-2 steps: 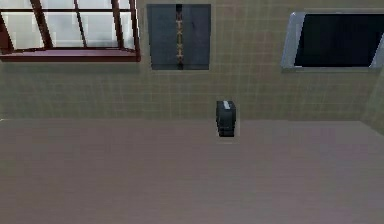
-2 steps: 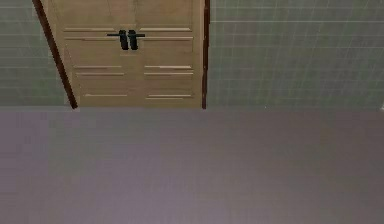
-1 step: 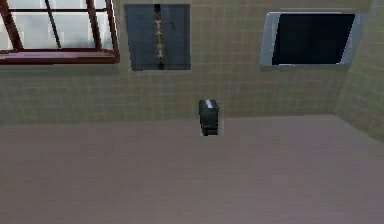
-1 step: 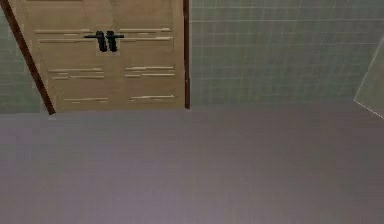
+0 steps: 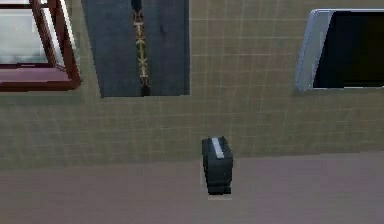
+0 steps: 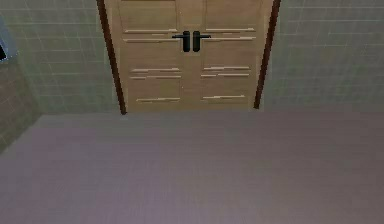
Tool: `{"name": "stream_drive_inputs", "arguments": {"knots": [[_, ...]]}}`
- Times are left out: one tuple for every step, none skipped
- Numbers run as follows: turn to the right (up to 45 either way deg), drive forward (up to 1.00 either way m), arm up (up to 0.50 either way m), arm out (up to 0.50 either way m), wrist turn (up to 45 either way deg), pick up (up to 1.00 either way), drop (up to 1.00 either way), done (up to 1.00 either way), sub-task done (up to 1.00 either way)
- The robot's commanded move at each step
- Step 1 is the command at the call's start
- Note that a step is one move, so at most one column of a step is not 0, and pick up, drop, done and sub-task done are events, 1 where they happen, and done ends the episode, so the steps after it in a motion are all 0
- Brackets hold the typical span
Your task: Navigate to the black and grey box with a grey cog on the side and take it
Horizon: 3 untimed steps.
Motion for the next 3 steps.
{"name": "stream_drive_inputs", "arguments": {"knots": [[0.0,0.50,0.00,0.00,0.0,0.00,0.00,0.00,0.00],[-45.0,0.00,0.00,0.00,0.0,0.00,0.00,0.00,0.00],[-27.0,0.00,0.00,0.00,0.0,0.00,0.00,0.00,0.00]]}}
